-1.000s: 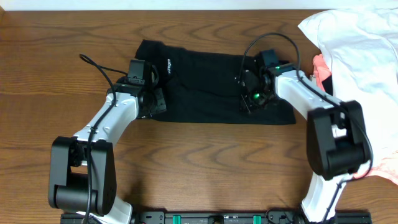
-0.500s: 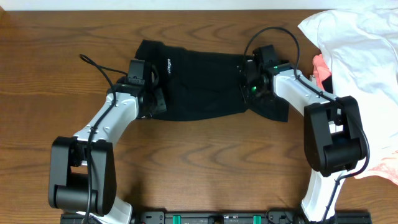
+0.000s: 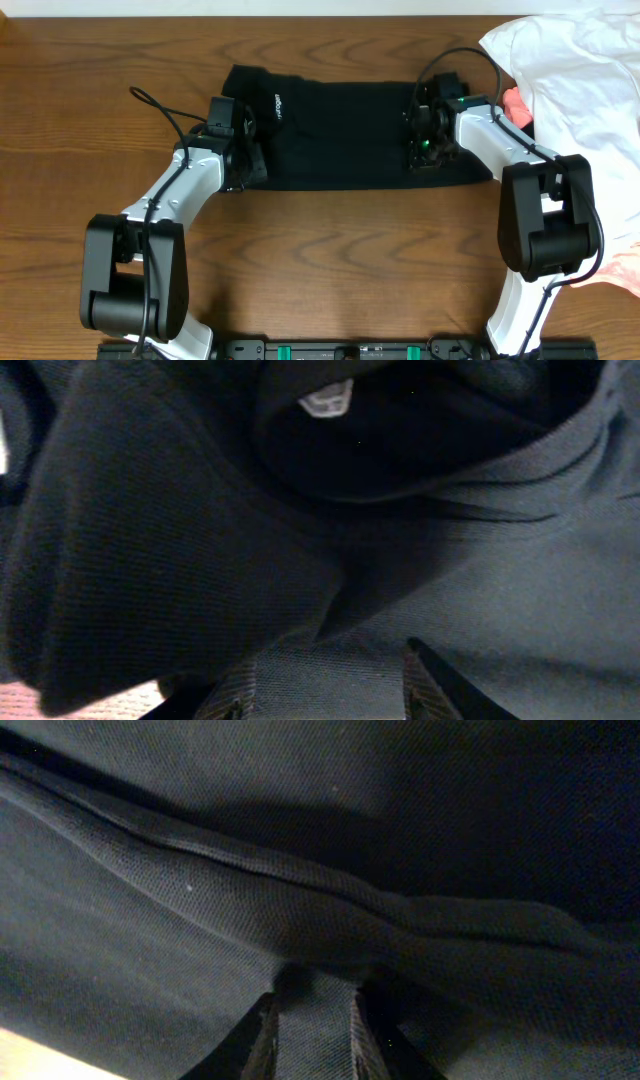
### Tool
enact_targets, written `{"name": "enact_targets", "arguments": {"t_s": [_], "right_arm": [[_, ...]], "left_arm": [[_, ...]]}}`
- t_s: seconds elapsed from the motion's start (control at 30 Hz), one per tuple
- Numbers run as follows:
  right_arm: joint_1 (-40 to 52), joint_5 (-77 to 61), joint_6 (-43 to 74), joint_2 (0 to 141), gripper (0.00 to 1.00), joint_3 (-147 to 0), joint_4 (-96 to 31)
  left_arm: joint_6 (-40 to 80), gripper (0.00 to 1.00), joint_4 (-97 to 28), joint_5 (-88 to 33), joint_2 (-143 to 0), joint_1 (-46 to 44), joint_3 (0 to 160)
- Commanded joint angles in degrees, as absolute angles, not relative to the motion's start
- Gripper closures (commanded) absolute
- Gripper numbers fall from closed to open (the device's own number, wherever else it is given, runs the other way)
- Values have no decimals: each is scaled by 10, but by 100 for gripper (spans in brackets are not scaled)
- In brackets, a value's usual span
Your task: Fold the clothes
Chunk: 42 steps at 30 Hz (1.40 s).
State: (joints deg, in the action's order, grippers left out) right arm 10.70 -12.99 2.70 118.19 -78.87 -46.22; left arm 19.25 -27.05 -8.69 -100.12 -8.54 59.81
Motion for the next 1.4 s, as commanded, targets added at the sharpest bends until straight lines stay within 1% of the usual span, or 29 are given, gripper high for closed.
{"name": "enact_targets", "arguments": {"t_s": [0.0, 0.33, 0.57, 0.6, 0.7, 0.9, 1.0, 1.13, 1.17, 1.23, 1.37], "right_arm": [[98, -60, 25, 1223, 75, -755, -494], [98, -60, 25, 1223, 75, -755, -497], [98, -60, 25, 1223, 75, -755, -498], [98, -60, 25, 1223, 75, -755, -498], [98, -60, 25, 1223, 75, -755, -497], [98, -60, 25, 1223, 76, -755, -500], [98, -60, 25, 1223, 76, -755, -500], [97, -56, 25, 1223, 76, -755, -494], [97, -52, 25, 1223, 76, -755, -488], [93, -42, 35, 1223, 76, -755, -473], [77, -40, 69, 1223, 74, -755, -441]], "left_arm": [[185, 51, -273, -67, -1009, -86, 594], [185, 51, -272, -68, -1009, -86, 594], [185, 52, -234, -68, -1009, -86, 594], [185, 56, -230, -68, -1009, -86, 594], [184, 76, -226, -68, -1012, -86, 594], [176, 77, -226, -67, -1070, -84, 594], [176, 80, -229, -67, -1103, -78, 594], [176, 81, -249, -53, -1117, -62, 594], [176, 85, -257, -41, -1117, -56, 594], [176, 88, -276, -19, -1117, -43, 594], [176, 92, -305, -1, -1117, -14, 594]]}}
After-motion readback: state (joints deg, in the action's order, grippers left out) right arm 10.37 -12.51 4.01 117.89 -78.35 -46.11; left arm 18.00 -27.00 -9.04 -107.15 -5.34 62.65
